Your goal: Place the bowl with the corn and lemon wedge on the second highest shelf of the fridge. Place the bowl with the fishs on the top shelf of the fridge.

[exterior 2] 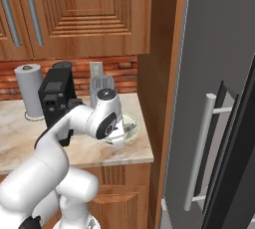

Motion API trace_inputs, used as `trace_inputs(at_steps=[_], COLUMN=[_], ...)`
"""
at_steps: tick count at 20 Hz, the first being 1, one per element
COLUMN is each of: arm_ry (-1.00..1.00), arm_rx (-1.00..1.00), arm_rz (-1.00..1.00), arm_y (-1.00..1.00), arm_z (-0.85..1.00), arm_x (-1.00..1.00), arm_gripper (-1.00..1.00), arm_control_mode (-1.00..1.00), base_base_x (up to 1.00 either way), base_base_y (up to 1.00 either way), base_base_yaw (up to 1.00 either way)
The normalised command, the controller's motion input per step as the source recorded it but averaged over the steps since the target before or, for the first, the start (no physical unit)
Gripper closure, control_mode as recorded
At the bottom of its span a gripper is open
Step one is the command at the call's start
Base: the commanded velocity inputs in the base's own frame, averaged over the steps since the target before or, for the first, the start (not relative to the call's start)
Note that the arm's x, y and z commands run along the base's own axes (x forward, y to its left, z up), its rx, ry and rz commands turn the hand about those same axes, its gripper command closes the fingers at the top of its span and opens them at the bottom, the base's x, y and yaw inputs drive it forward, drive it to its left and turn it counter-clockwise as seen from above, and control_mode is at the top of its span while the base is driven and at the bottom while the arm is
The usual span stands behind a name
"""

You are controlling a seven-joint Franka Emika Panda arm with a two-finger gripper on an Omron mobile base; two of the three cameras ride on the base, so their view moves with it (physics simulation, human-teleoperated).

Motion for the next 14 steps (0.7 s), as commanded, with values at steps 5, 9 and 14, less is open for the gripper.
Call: trace_inputs(at_steps=[5,9,14], arm_ry=[0.0,0.01,0.01], arm_rx=[0.01,0.0,0.0], arm_rz=[0.0,0.0,0.0], arm_y=[-0.13,-0.01,0.0], arm_z=[-0.3,-0.27,-0.17], arm_x=[0.15,0.19,0.33], arm_gripper=[-1.0,-1.0,-1.0], arm_control_mode=[-1.0,-1.0,-1.0], base_base_x=[0.0,0.0,0.0], base_base_y=[0.0,0.0,0.0], base_base_yaw=[0.0,0.0,0.0])
